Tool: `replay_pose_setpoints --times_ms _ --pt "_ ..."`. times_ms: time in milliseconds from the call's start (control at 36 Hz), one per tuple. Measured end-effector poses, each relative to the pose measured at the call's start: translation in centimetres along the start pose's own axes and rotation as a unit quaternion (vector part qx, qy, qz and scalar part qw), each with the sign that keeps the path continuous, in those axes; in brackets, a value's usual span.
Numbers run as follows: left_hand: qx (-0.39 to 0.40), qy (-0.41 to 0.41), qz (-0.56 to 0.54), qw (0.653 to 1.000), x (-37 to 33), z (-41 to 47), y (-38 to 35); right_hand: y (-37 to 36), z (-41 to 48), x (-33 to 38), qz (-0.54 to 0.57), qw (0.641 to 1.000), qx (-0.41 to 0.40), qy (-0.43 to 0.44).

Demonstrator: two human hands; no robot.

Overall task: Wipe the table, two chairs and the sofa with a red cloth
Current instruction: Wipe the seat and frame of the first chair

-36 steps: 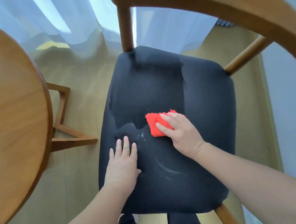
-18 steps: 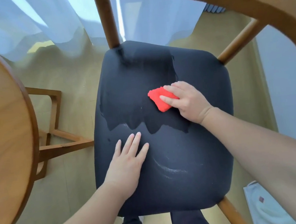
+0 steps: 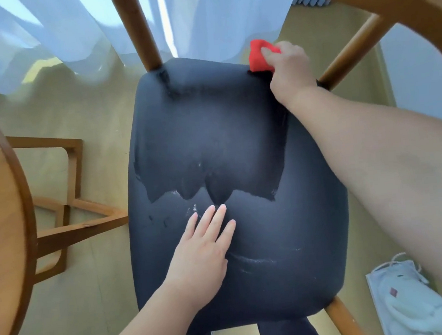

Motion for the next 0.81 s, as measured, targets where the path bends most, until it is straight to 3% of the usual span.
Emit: replay_pose_setpoints --times_ms 83,417,806 --pt "-0.009 -0.008 0.004 1.0 -0.2 0.0 0.0 -0.3 0.3 -0.4 0.013 0.999 0.03 -0.032" --pt "-0.039 -0.017 0.001 0.999 -1.4 0.3 1.3 -0.4 -5.5 -0.1 0.065 0.993 -0.073 0.06" --pt "-0.024 -0.051 0.006 0.998 -2.9 -0.4 1.3 -3.0 -23.6 1.7 0.068 0.981 -0.163 0.082"
Point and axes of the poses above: each hand's wrist, its own z-axis towards the middle knuckle, its own y-axis out of the back of the hand, x = y × z, the point moved 9 cm from there along z, towards the middle knuckle, and after that the axes turned 9 degrees about -z, right-handed, at the moved point
